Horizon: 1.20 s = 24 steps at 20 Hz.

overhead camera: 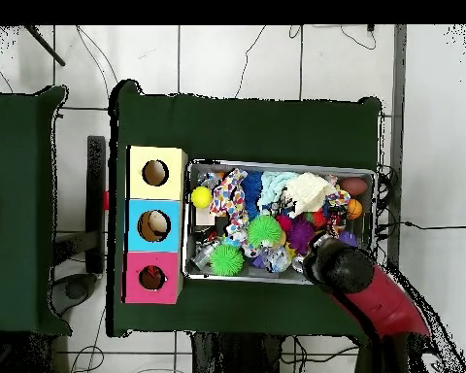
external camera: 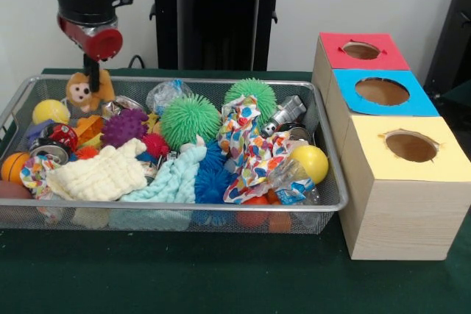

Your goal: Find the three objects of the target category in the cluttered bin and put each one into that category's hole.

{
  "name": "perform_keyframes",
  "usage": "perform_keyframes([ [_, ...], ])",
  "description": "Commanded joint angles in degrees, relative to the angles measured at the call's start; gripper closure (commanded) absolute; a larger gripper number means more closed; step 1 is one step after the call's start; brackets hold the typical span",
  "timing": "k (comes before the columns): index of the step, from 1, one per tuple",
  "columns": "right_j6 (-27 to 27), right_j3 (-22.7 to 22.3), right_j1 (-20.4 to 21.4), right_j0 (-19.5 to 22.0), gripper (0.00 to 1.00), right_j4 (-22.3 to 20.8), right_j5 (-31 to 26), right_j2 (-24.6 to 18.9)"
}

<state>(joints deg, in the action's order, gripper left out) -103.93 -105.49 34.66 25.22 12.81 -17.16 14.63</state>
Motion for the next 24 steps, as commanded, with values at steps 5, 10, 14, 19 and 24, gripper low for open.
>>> perform_keyframes([
  [5, -10.34, -5.35, 1.86, -5.01, 1.00, 0.46, -1.96, -3.18],
  [10, -12.00, -4.20, 1.91, -8.39, 1.00, 1.77, -4.37, -1.90],
  [14, -14.00, -4.67, 3.14, -11.48, 1.00, 3.05, -5.80, -0.72],
  [19, -10.68, -4.83, 4.96, -12.52, 1.00, 1.70, -6.74, -2.11],
  [24, -8.37, -6.51, 5.15, -11.76, 1.00, 0.35, -4.62, -3.25],
])
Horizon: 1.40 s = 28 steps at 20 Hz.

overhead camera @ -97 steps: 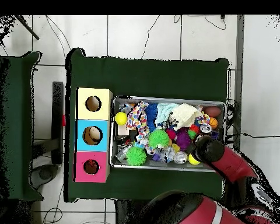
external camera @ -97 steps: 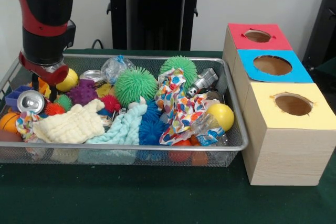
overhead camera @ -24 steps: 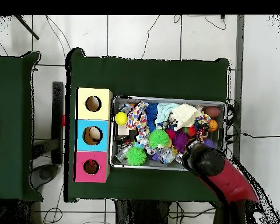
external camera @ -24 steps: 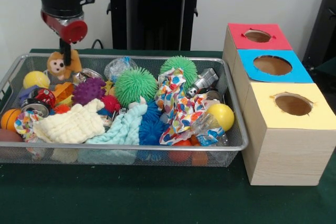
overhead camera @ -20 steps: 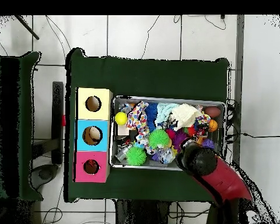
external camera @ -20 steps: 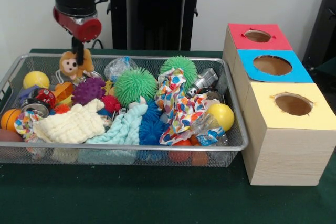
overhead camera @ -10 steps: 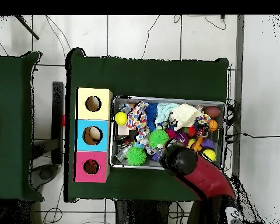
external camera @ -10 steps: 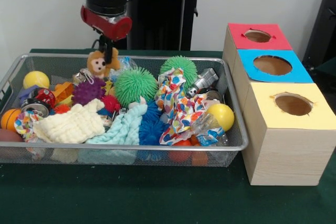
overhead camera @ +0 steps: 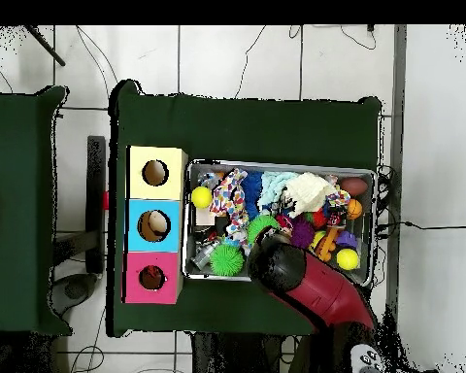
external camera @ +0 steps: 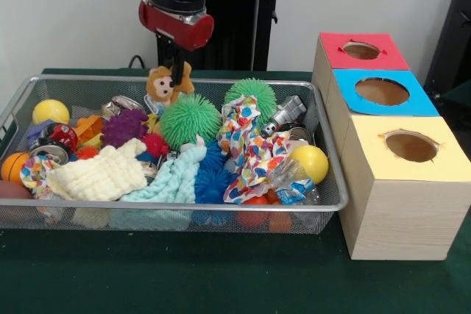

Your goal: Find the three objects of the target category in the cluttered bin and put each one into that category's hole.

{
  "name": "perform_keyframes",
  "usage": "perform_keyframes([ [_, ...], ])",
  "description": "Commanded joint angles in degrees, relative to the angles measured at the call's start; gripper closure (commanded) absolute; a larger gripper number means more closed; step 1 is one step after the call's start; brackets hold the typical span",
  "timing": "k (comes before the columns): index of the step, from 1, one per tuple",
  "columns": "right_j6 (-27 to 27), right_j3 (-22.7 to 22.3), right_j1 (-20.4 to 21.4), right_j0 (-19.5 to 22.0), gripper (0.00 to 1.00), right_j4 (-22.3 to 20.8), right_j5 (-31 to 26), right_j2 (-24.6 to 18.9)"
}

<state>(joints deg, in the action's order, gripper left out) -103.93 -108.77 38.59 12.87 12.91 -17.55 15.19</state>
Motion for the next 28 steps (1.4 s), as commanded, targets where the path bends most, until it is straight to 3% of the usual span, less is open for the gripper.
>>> perform_keyframes([
  [1, -7.84, -3.98, 1.65, 0.86, 1.00, -0.11, -3.76, -4.18],
  [8, 0.83, -7.24, 2.83, 5.88, 1.00, -7.14, -1.00, -5.67],
  [12, 6.68, -7.57, 4.95, 9.67, 1.00, -12.70, -2.90, -7.78],
  [19, 6.32, -10.64, 6.58, 13.61, 1.00, -21.29, 0.06, -12.53],
  [23, 5.01, -8.58, 4.27, 15.12, 1.00, -27.22, 3.78, -11.66],
  [28, 6.85, -4.60, 2.72, 19.74, 1.00, -33.24, 2.62, -13.18],
])
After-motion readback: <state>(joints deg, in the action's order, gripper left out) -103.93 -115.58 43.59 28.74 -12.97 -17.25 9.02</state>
